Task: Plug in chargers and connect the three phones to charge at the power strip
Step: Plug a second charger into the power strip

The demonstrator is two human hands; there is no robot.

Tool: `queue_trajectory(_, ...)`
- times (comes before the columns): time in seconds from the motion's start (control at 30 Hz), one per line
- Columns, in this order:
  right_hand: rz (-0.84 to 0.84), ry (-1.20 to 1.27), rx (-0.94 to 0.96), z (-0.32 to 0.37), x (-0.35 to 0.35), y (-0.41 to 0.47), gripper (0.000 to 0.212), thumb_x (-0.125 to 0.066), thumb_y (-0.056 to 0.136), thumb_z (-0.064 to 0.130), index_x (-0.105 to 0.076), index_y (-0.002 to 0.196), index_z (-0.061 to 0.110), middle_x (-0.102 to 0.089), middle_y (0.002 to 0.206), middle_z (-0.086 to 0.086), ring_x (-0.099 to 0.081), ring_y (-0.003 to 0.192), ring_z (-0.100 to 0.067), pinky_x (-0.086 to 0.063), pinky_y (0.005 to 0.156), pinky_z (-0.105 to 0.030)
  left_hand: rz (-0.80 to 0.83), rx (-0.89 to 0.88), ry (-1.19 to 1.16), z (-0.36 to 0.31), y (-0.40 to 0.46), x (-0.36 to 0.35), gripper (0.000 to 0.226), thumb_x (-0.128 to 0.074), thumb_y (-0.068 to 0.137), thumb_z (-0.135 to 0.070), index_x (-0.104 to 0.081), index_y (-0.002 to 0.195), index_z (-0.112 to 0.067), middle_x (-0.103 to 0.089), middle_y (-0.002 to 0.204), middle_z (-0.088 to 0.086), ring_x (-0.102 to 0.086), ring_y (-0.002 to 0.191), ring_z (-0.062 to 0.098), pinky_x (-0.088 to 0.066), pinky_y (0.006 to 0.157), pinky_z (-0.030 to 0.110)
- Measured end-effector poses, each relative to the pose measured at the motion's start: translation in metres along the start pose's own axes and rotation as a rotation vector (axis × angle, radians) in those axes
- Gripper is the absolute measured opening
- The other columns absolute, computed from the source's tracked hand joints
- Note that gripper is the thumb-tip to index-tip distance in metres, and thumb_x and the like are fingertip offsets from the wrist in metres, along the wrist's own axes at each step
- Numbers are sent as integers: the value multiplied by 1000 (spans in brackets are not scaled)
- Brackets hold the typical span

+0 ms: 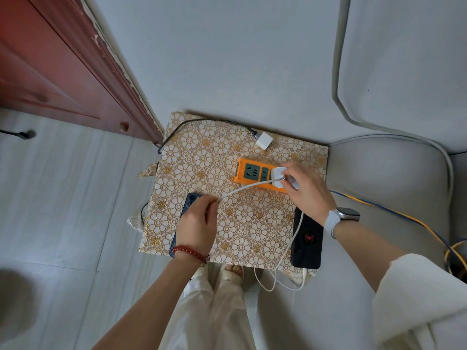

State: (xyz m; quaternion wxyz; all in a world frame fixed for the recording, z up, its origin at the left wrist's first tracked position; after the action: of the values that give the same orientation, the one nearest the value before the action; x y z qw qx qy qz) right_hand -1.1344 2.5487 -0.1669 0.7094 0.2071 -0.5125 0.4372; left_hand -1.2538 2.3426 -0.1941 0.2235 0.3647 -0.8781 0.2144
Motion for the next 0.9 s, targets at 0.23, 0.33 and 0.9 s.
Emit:
queue_trajectory(0.23, -91, 6, -55, -2, -4, 0, 12, -62, 82, 9, -59, 91, 2, -69, 104, -13, -64, 85, -31, -45, 80, -40, 7, 16, 14, -1, 5, -3, 14, -52, 89, -13, -64, 92, -7, -67, 81, 5, -52, 64, 9, -36, 55, 8)
queue_trajectory(0.33, -121, -21, -81, -6, -3, 1, 12, -63, 82, 12, -60, 92, 6, -71, 101, -9, -64, 85, -28, -39, 82, -36, 22, 17, 27, 0, 7, -4, 15, -51, 89, -14, -64, 94, -8, -63, 80, 0, -49, 60, 2, -35, 54, 7)
queue_trajectory(0.9, -100, 225, -226, -6, -5, 3, 21, -56, 87, 14, -59, 105, 2, -65, 119, -12, -64, 94, -30, -50, 84, -53, 29, 23, 2, -7, 11, -10, 14, -52, 89, -17, -64, 92, -10, -66, 79, 5, -59, 65, 17, -53, 58, 34)
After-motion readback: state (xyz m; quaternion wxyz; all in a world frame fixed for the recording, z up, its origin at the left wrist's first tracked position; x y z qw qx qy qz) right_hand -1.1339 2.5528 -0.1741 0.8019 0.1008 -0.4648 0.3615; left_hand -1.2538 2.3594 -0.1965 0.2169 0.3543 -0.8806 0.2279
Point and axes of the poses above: each hand's wrist, its own y-axis towards the middle knuckle, its own x-axis out of the back of the hand, z = x × y, the point moved 2 cm from there along y, towards the middle knuckle
